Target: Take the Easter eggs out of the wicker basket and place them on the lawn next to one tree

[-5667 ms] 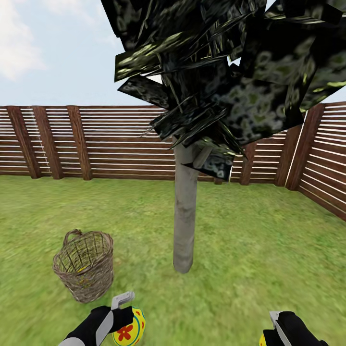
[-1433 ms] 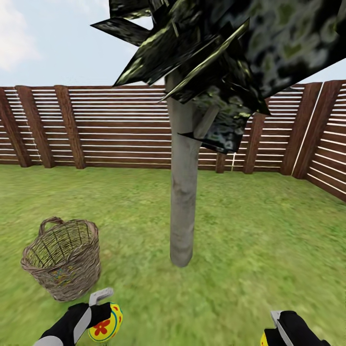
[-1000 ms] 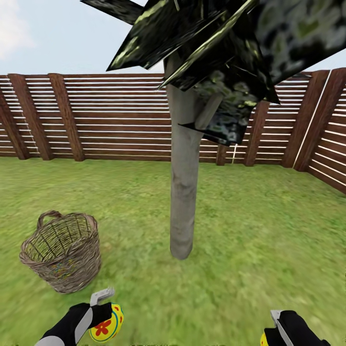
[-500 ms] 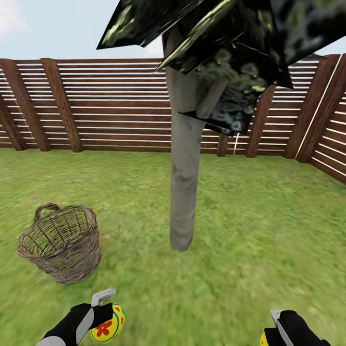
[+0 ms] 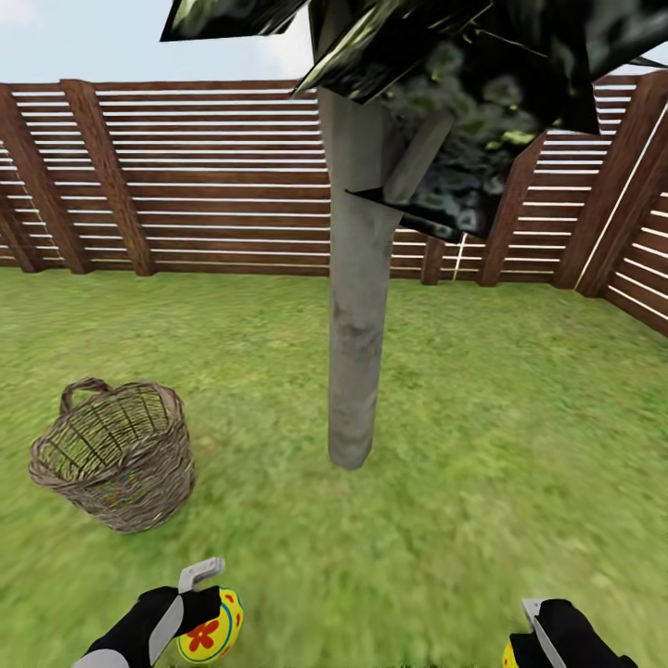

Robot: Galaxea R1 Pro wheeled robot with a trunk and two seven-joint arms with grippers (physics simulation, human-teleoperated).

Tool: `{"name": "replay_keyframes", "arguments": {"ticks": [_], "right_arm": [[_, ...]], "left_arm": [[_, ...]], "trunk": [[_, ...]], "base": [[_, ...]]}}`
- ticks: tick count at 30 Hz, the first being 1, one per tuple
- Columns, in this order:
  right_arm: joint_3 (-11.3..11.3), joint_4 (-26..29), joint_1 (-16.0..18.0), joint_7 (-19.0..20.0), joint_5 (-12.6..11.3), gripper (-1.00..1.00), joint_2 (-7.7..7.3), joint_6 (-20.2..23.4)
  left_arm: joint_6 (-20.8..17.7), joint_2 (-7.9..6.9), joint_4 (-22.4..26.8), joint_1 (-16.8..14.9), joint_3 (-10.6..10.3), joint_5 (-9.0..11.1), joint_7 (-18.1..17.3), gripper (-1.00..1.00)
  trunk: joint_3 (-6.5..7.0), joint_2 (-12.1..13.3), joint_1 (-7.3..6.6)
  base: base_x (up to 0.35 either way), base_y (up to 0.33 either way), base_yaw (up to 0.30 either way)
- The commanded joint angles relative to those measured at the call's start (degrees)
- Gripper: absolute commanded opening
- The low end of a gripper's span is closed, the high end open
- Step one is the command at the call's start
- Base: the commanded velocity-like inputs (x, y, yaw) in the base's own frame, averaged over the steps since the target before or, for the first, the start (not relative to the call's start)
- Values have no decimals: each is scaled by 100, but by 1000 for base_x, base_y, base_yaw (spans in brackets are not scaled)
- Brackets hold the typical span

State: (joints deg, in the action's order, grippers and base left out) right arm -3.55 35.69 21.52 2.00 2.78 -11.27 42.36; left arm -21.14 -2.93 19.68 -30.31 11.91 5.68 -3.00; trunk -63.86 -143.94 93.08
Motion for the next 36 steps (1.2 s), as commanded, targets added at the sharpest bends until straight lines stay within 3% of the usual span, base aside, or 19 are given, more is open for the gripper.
{"name": "replay_keyframes", "arguments": {"ticks": [1,26,36], "right_arm": [[-14,9,1,20,29,-100,2,27],[-9,9,1,19,29,-100,2,27],[-14,9,1,19,29,-100,3,31]], "left_arm": [[-36,2,9,-1,21,57,-8,-100],[-2,29,3,-1,21,56,-8,-100],[21,38,0,-1,21,57,-8,-100]], "trunk": [[-28,-4,1],[-582,-37,66],[-648,-41,73]], "base": [[0,0,0],[0,0,0],[0,0,0]]}}
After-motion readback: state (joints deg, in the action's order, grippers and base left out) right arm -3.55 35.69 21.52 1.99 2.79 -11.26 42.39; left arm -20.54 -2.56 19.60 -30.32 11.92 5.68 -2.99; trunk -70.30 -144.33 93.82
